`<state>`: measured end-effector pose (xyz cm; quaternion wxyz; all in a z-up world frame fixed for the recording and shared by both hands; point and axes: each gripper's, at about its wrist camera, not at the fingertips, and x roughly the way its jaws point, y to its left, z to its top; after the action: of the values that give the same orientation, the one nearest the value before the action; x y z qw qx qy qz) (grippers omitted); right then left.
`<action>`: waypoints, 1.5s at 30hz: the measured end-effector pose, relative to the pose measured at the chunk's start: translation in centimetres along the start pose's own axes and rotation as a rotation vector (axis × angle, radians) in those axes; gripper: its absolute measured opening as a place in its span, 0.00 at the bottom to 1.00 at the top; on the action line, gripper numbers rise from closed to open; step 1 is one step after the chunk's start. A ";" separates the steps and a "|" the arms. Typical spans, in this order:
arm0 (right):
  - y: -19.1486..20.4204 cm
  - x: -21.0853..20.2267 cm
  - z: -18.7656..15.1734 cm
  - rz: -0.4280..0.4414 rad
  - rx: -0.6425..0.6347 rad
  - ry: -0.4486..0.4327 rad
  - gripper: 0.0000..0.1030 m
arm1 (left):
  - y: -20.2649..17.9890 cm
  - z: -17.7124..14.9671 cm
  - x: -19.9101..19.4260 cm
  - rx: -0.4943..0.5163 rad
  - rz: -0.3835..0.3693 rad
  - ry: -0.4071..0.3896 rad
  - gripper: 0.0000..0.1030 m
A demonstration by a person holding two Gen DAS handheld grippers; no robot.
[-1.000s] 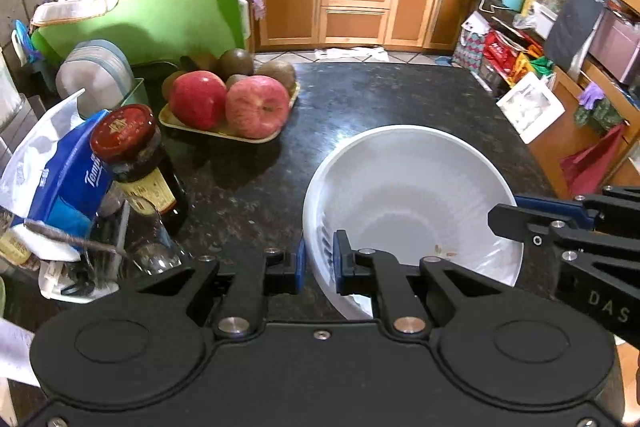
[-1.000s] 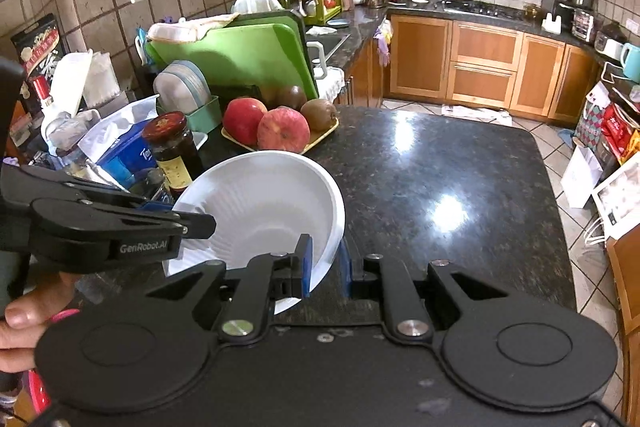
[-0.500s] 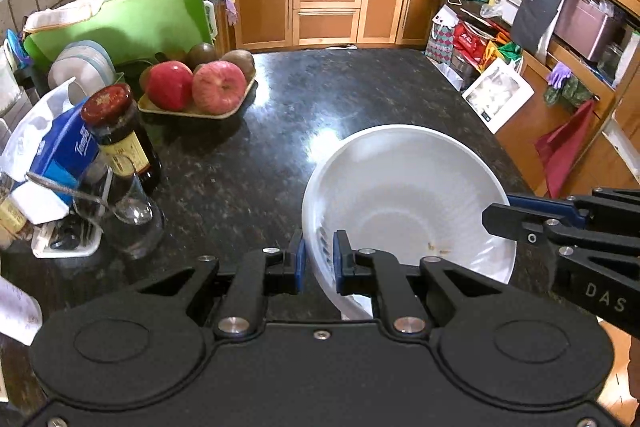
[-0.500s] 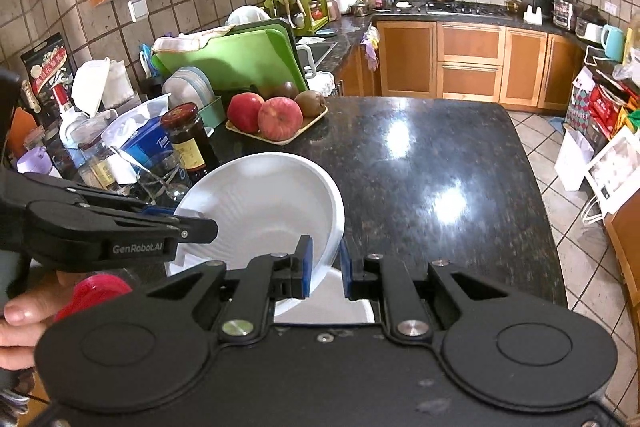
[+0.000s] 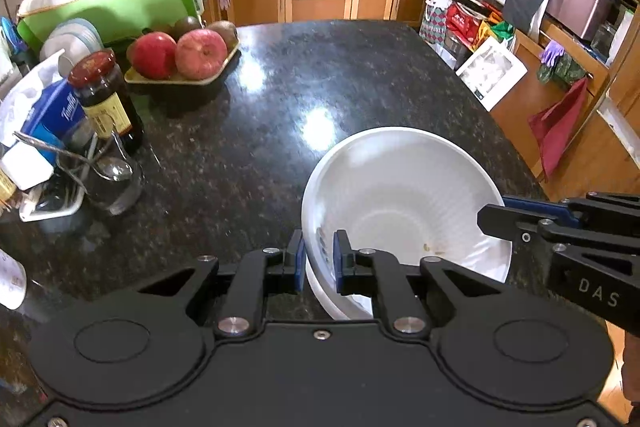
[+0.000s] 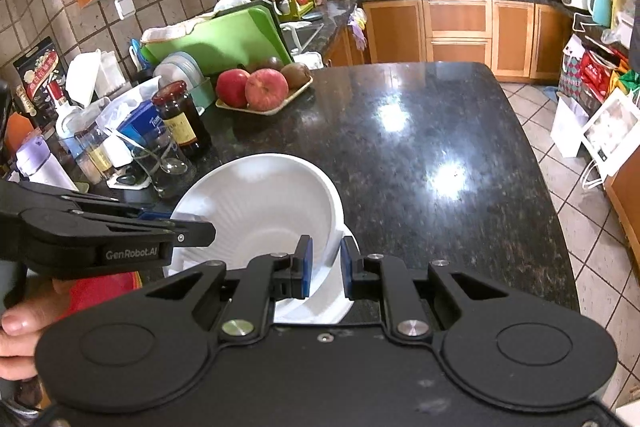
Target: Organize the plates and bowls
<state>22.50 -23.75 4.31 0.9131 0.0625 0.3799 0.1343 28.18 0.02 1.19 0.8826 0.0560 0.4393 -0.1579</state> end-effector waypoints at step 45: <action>0.1 0.6 -4.2 -0.120 0.006 -0.159 0.41 | -0.1 -4.0 -1.2 0.005 0.160 -0.207 0.49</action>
<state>19.93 -23.47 0.99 0.9465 0.0528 0.3098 0.0730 24.41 1.22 -0.28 0.9329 0.0762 0.3395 -0.0932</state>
